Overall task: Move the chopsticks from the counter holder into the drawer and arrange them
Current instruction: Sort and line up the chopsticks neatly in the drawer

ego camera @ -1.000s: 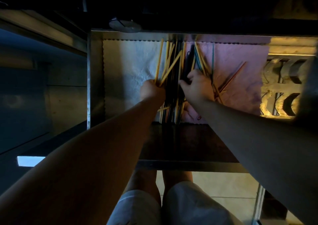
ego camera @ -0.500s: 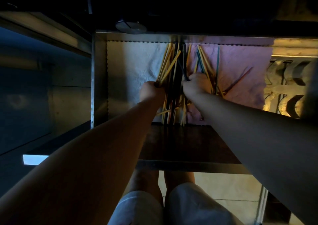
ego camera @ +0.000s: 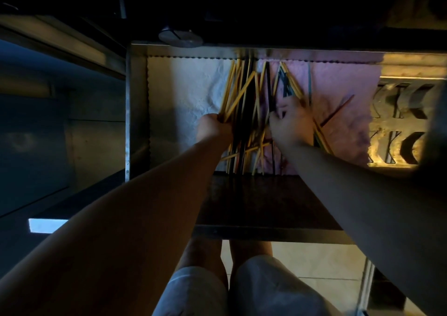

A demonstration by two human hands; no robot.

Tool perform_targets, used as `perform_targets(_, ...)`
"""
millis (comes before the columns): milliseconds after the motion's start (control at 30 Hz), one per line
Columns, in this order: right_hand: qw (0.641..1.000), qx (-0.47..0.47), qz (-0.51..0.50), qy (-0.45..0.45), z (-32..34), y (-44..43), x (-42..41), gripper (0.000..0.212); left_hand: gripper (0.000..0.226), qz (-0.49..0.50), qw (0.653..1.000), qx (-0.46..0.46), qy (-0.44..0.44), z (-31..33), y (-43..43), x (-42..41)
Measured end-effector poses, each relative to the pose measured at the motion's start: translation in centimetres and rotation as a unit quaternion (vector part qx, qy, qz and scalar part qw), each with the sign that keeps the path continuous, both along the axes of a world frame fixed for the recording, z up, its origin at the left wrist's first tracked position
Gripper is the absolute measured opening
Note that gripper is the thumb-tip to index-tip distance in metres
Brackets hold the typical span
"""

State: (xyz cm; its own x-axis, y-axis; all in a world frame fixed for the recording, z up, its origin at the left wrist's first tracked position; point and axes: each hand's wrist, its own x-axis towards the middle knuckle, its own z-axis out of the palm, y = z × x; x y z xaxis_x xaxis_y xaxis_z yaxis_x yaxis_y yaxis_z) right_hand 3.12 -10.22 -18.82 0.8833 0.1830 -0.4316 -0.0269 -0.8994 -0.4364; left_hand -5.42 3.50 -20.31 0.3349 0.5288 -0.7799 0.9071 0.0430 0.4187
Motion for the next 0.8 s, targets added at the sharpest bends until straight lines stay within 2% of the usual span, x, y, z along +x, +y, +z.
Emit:
perform_targets(100,0.998,0.001,0.037,0.042,0.1,1.7,-0.2,0.02,0.01,0.013,1.0,-0.007,-0.002,0.0,0.0,0.0)
perform_targets(267,0.988,-0.113,0.089,0.055,-0.7,3.9,0.0,0.032,0.012,0.014,1.0,-0.016,-0.004,0.0,0.3,0.0)
perform_targets(367,0.98,-0.179,0.075,0.054,-0.6,4.9,0.6,0.037,0.009,0.026,0.999,-0.023,-0.007,-0.2,0.3,0.1)
perform_targets(433,0.979,-0.183,0.038,0.08,-0.5,5.3,1.1,0.043,0.012,0.027,0.999,-0.02,-0.003,-0.2,0.3,0.2)
perform_targets(500,0.98,-0.163,-0.019,0.116,-0.3,5.3,1.6,0.045,0.012,0.03,0.999,-0.017,-0.001,-0.2,0.3,0.2)
perform_targets(600,0.983,-0.101,-0.067,0.14,0.3,4.3,1.8,0.037,0.014,0.033,0.999,-0.014,0.012,-0.1,0.3,0.4)
perform_targets(700,0.994,-0.019,-0.069,0.084,0.8,2.9,1.3,0.022,0.019,0.031,0.999,-0.009,0.013,0.0,-0.1,0.9)
perform_targets(800,0.989,0.076,-0.111,0.058,1.2,1.9,0.8,0.026,0.018,0.017,1.0,0.002,0.019,0.1,-0.9,1.6)
